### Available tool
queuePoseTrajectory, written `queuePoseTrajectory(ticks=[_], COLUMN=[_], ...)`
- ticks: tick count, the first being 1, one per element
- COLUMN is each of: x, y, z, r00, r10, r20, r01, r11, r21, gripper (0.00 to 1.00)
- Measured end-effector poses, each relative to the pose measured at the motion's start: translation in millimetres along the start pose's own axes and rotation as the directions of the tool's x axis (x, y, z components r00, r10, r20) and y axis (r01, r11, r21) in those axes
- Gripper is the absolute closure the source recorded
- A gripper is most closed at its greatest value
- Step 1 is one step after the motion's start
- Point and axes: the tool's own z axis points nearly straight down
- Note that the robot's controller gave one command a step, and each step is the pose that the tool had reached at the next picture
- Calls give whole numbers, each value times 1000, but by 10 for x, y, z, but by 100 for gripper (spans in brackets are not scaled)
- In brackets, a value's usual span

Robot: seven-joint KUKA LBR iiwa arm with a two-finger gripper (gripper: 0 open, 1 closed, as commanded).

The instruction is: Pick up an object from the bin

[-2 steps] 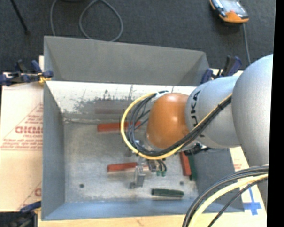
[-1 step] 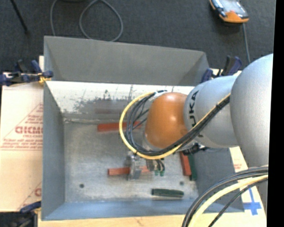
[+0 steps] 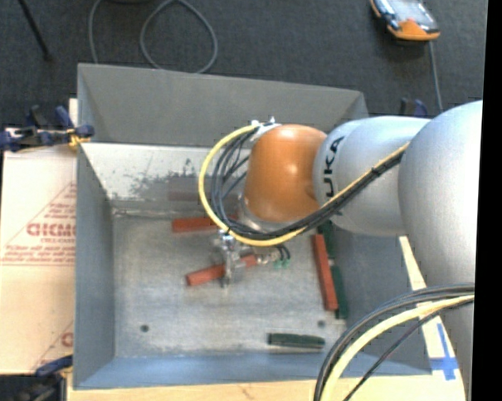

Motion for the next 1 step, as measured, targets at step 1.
queuePoseTrajectory(ticks=[1], x=[44], y=[-235], z=[-1502], r00=[1000], r10=[18], r20=[6], r01=[-18], r11=[1000], r21=[3], gripper=[100])
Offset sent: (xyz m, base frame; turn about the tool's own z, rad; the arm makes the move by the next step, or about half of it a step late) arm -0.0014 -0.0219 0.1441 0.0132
